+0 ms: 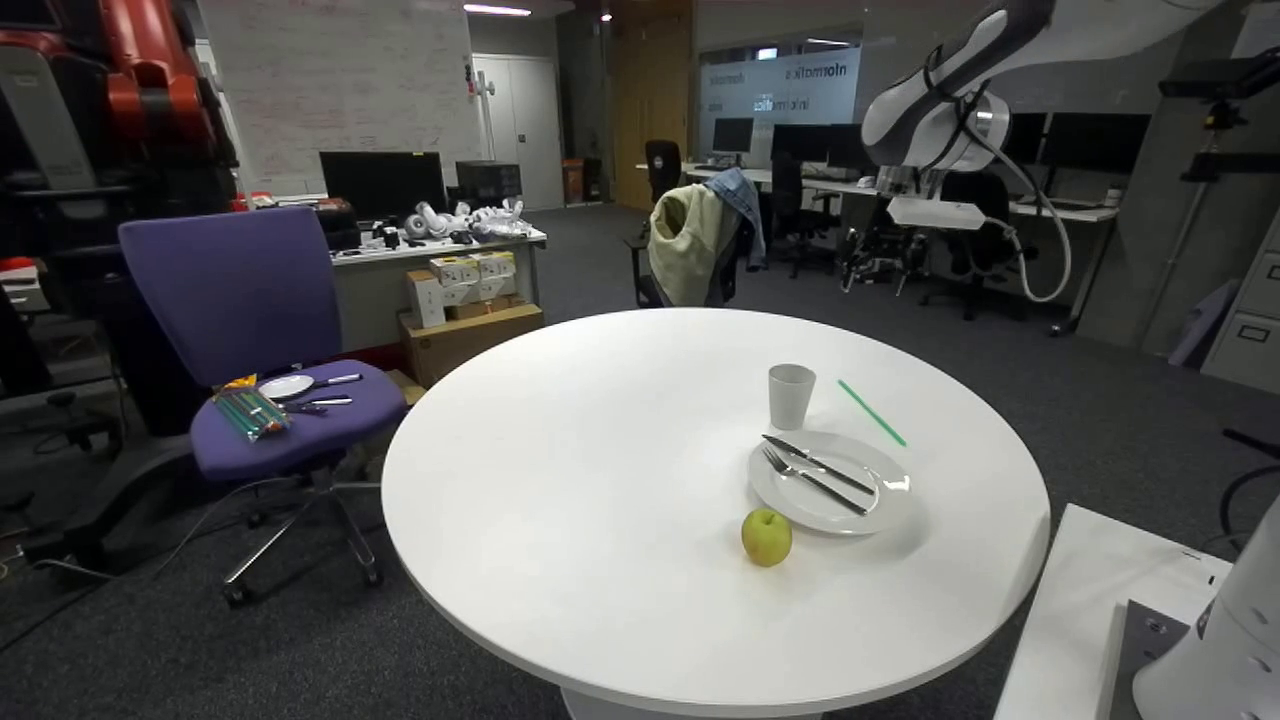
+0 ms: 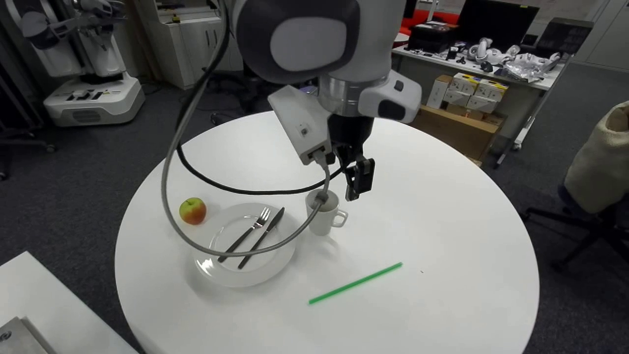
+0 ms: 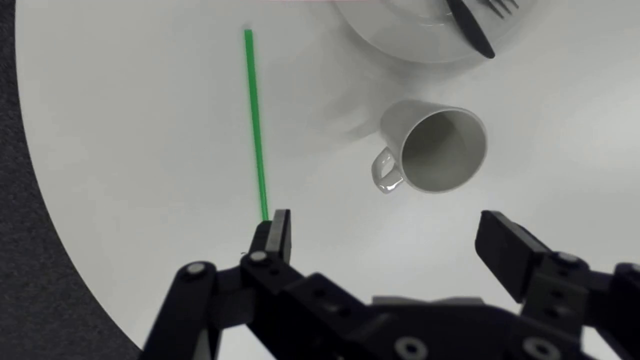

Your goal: Put the green straw in the cup

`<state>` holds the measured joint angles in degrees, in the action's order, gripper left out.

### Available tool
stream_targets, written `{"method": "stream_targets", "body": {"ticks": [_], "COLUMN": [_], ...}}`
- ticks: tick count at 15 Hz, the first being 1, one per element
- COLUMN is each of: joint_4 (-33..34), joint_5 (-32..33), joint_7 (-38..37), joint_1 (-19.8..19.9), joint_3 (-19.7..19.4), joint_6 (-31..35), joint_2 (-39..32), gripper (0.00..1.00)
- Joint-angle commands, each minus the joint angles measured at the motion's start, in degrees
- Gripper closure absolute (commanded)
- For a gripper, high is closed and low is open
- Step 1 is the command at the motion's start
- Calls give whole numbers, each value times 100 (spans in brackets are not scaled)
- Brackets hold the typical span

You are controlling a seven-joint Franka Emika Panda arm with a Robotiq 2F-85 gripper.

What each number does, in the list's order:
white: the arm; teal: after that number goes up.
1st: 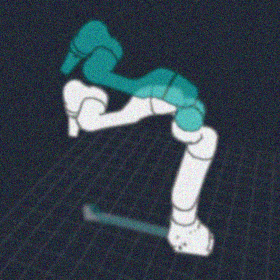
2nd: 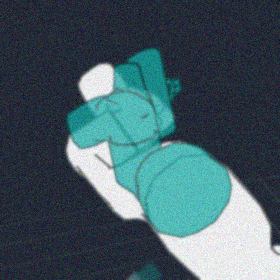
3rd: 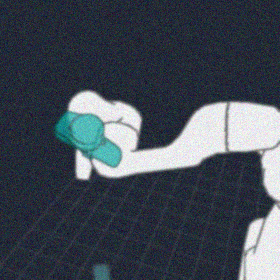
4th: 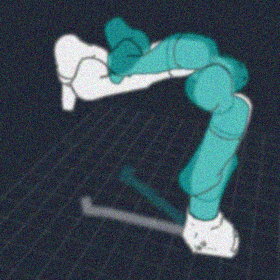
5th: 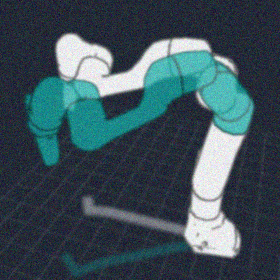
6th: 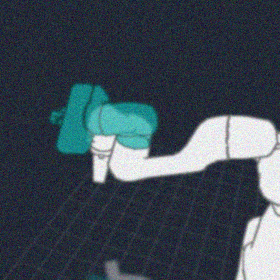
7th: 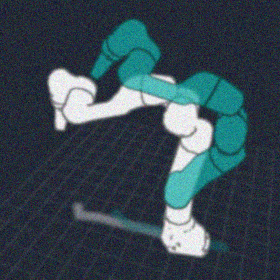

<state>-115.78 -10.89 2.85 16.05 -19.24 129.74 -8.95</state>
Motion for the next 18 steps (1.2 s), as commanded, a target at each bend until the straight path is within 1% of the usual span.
{"method": "stream_targets", "body": {"ticks": [1,7,12,14,15,16,18], "joint_4": [652,1546,2128,2260,2319,2052,2166], "joint_5": [-105,-11,43,91,107,105,106], "joint_7": [-481,-923,-1064,-962,-812,-962,-948], "joint_1": [190,418,591,649,703,610,641], "joint_3": [86,121,151,175,211,183,194], "joint_6": [-64,-162,-263,-465,-722,-287,-492], "joint_2": [-799,-1904,-2543,-2653,-2636,-2614,-2664], "gripper": [0,0,0,0,0,0,0]}}
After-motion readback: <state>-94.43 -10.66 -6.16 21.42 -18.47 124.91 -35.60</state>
